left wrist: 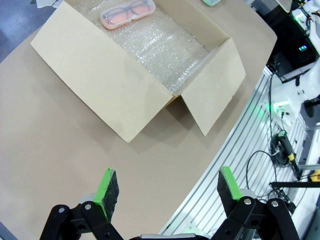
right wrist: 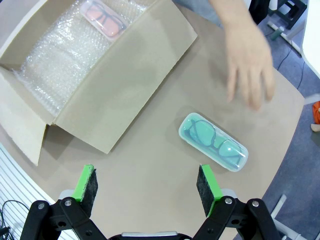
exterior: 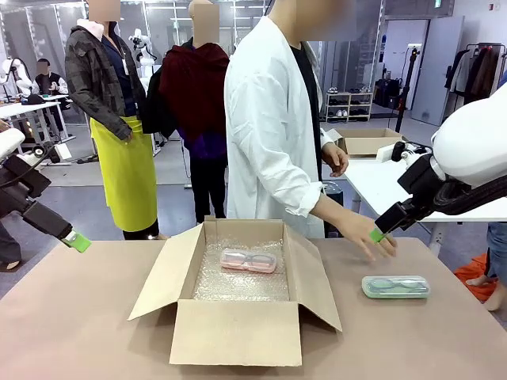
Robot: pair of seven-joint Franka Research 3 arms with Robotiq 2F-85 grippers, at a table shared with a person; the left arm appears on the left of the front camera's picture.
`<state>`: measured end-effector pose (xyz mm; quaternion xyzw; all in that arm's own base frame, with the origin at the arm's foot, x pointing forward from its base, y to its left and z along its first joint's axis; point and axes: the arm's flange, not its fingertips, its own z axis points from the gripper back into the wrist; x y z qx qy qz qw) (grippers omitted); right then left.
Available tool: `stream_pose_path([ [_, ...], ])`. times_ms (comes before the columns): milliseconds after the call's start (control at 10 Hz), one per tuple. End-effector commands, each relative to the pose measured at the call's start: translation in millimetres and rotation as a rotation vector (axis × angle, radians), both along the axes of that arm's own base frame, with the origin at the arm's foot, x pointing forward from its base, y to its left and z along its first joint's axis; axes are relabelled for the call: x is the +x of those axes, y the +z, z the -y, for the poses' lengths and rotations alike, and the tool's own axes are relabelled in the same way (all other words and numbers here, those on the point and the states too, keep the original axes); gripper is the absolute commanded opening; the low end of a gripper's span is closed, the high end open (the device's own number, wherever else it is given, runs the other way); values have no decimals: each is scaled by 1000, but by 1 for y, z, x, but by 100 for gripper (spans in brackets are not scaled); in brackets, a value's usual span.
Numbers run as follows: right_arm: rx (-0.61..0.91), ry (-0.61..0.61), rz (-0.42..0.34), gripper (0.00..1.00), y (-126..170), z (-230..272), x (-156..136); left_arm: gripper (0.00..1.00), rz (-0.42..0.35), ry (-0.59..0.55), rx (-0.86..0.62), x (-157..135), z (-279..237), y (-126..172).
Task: Pack the glasses set securely to prepare it for shipping.
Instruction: Put the Glasses case from the right side of the table into the Package Box.
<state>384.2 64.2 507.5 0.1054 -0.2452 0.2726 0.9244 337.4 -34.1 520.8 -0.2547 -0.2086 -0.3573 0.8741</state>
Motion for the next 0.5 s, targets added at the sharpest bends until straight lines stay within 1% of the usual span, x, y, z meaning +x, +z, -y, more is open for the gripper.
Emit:
stream_pose_path([
  [0, 2, -13, -14, 100, 2, -2, 2, 100, 4, -23, -26, 0, -2, 0],
  [200, 0, 0, 0, 100, 0, 0, 0, 100, 4, -23, -26, 0, -2, 0],
  [300, -49, -27, 19, 100, 8, -6, 9, 100, 4, -23, -26, 0, -2, 0],
  [400, -61, -56, 10, 100, 12, -1, 24, 100, 4, -23, -26, 0, -2, 0],
])
